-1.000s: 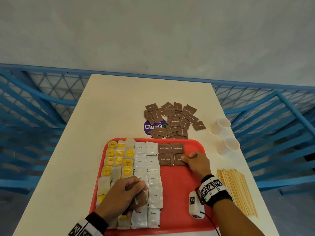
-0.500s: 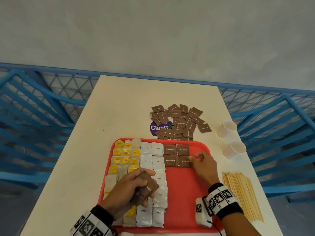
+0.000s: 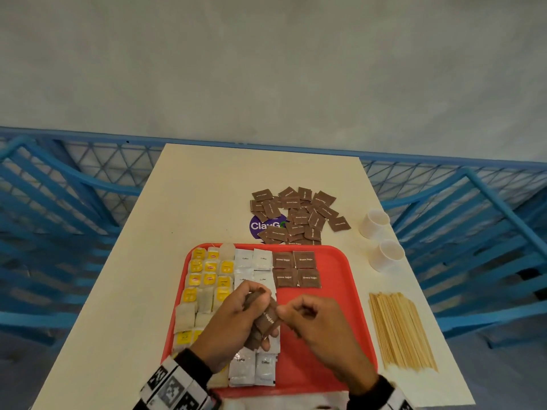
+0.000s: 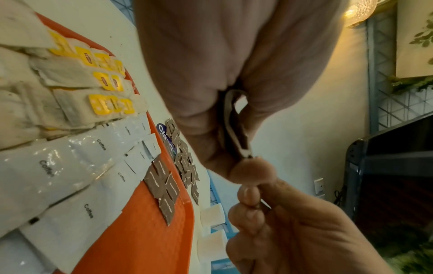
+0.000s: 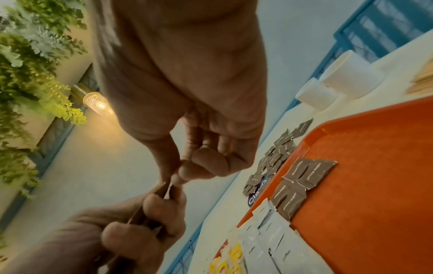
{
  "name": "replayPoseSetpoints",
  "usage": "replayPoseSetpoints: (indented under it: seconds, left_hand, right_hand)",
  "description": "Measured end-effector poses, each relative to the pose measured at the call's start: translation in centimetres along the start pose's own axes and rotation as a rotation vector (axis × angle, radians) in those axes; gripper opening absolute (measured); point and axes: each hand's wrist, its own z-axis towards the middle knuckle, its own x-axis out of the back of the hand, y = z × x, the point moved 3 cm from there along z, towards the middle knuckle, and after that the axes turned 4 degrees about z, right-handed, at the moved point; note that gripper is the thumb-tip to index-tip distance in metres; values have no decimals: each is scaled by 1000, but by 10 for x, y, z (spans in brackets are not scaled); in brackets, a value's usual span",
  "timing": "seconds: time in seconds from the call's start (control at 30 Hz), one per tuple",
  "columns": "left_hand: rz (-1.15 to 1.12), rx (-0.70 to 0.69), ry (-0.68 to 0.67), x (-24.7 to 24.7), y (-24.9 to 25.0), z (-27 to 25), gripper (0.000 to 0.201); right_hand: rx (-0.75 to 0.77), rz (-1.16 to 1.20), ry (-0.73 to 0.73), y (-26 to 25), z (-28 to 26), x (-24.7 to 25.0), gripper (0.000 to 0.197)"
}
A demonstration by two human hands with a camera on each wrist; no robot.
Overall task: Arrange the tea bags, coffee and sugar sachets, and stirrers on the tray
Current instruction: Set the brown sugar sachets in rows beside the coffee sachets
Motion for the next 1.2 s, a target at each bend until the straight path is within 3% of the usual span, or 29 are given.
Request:
replayPoseSetpoints:
  seconds: [0.17,0.27,0.37,0.43,0.53,0.63,0.83,0.97,1.1,1.2]
  left_hand:
    - [56,34,-64,3,1,-8,42]
    - [123,0,-106,-2,2,-14,41]
    - [162,-52,-115,-5,1,-20,49]
    - [128,-76,-69,-4,0,-21,56]
    - [84,-105,-12,-3,2,-23,47]
    - [4,-67,-38,-3,1,-25,32]
    - [2,-106,21,-3,-1,-25,48]
    - [-47,-85,-1,-4,-5,-22,44]
    - [85,-81,-68,-6,-12,-24,36]
    - [146,-48,-139,-4,-19,-27,37]
  right_hand:
    - [52,33,5,-1,-6,5,24]
    - [55,80,20,-2,-10,7,28]
    - [-44,268,35,-1,-13,5,28]
    - [-113,365,26,-1,-18,3,38]
    - [-40,216,-80,-8,-28,-3,32]
    - [7,196,-127,-10,-32,-7,23]
    - [9,236,-162,-4,-33,-4,28]
    - [-30,236,-140,5,-34,0,31]
    - [-87,243,-95,14,-34,2,26]
    - [-146,281,-23,24,-33,2,35]
